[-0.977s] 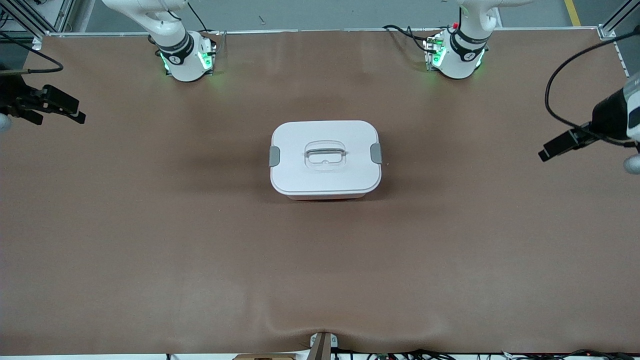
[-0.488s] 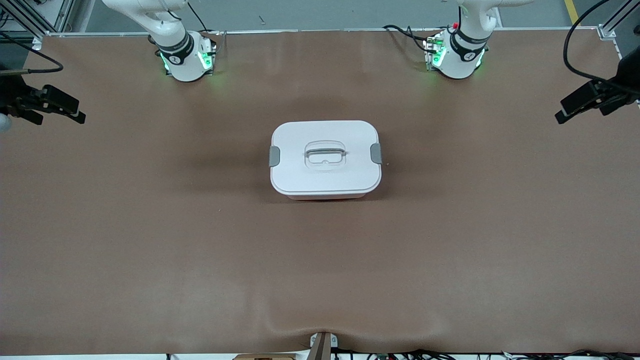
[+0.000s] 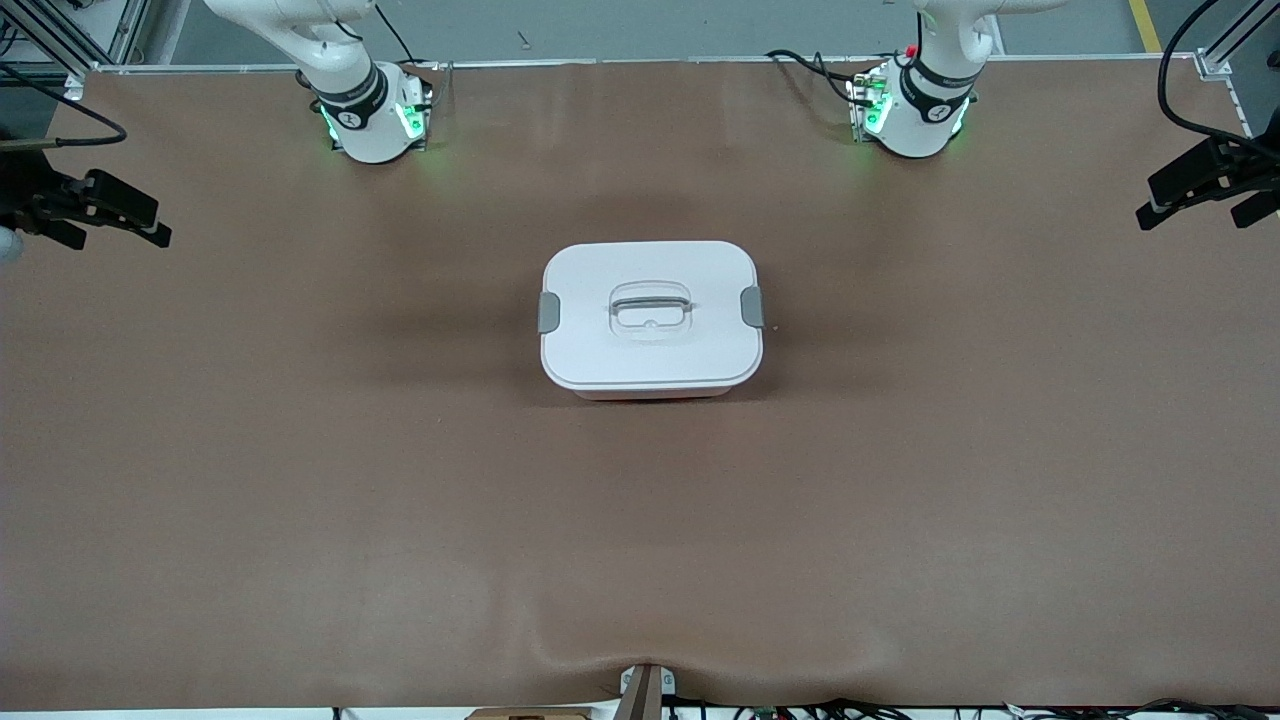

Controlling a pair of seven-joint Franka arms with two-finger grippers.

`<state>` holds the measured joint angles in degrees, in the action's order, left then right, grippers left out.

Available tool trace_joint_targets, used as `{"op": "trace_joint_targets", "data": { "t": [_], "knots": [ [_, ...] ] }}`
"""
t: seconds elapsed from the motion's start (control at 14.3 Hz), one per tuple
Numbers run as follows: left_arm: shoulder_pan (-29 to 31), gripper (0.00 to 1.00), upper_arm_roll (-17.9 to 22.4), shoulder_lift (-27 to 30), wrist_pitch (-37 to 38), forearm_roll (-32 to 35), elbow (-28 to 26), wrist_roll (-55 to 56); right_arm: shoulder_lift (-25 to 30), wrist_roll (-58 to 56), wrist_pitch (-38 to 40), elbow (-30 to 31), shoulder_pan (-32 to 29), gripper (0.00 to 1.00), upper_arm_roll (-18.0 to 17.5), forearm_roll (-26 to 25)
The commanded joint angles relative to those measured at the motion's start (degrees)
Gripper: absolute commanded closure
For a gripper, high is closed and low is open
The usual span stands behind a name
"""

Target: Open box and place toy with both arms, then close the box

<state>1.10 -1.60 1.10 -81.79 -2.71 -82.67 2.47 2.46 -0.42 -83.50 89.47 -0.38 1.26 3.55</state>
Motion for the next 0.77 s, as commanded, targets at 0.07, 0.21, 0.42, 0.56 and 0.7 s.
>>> {"op": "trace_joint_targets", "data": {
  "t": [0.07, 0.21, 0.42, 0.56, 0.7],
  "knots": [
    [-1.6, 0.00, -0.1, 0.0, 0.3, 3.9, -0.2, 1.0, 0.1, -0.2, 0.8, -0.6, -0.1, 0.00, -0.1, -0.6],
    [-1.7, 0.00, -1.4, 0.0, 0.2, 4.1, -0.2, 0.9, 0.1, -0.2, 0.8, -0.6, -0.1, 0.00, -0.1, -0.6],
    [-1.6, 0.00, -1.6, -0.7, -1.2, 3.8, -0.3, 0.2, 0.1, -0.2, 0.8, -0.6, -0.1, 0.00, -0.1, -0.6],
    [-1.6, 0.00, -1.7, -1.0, -1.3, 3.7, -0.2, 0.9, 0.1, -0.2, 0.8, -0.6, -0.1, 0.00, -0.1, -0.6],
    [-1.2, 0.00, -1.7, -1.7, -1.3, 3.3, 0.0, 0.9, 0.1, -0.2, 0.8, -0.6, -0.1, 0.00, -0.1, -0.6]
  ]
}}
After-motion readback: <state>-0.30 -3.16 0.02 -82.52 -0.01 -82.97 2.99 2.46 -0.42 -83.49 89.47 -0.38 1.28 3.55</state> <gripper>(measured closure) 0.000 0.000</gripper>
